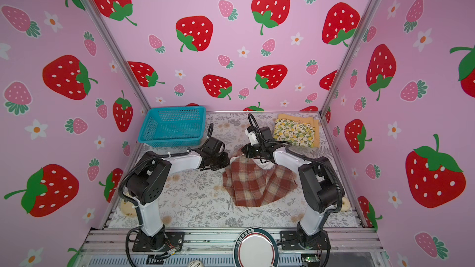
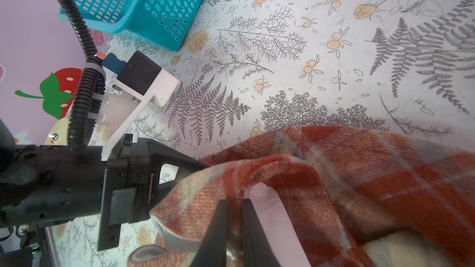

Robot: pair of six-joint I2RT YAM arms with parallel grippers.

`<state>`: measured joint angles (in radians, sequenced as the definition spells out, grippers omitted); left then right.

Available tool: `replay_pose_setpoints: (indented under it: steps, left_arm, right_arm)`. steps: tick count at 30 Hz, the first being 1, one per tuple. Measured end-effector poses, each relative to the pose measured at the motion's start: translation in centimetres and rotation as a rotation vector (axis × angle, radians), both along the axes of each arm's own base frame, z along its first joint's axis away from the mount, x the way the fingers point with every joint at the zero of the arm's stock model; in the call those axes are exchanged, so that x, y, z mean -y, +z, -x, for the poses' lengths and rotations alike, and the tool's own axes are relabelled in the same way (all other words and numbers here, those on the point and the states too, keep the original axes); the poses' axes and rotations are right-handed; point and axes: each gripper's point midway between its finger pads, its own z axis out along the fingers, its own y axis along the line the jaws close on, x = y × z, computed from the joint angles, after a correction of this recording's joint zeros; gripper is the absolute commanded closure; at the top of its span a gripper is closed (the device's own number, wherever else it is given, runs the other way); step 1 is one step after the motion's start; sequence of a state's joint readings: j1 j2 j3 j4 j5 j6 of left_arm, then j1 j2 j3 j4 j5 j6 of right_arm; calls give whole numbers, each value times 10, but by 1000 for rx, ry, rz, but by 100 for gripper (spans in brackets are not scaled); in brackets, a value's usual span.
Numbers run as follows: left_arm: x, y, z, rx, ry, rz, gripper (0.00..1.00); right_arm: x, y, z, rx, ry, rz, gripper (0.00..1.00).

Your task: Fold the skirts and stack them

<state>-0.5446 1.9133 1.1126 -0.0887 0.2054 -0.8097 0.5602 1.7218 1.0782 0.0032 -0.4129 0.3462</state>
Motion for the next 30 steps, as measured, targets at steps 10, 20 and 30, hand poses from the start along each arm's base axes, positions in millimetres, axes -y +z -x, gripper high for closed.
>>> replay_pose_setpoints:
  steps: [10, 20, 30]
  left_arm:
    - [-28, 29, -22, 17, 44, -2, 100]
    - [-65, 137, -61, 212, 118, 38, 100]
    - [-82, 156, -70, 226, 150, 32, 100]
  right_arm:
    - [39, 70, -11, 137, -108, -20, 90]
    - [110, 114, -22, 222, -314, 53, 90]
    - [177, 98, -15, 201, -495, 139, 90]
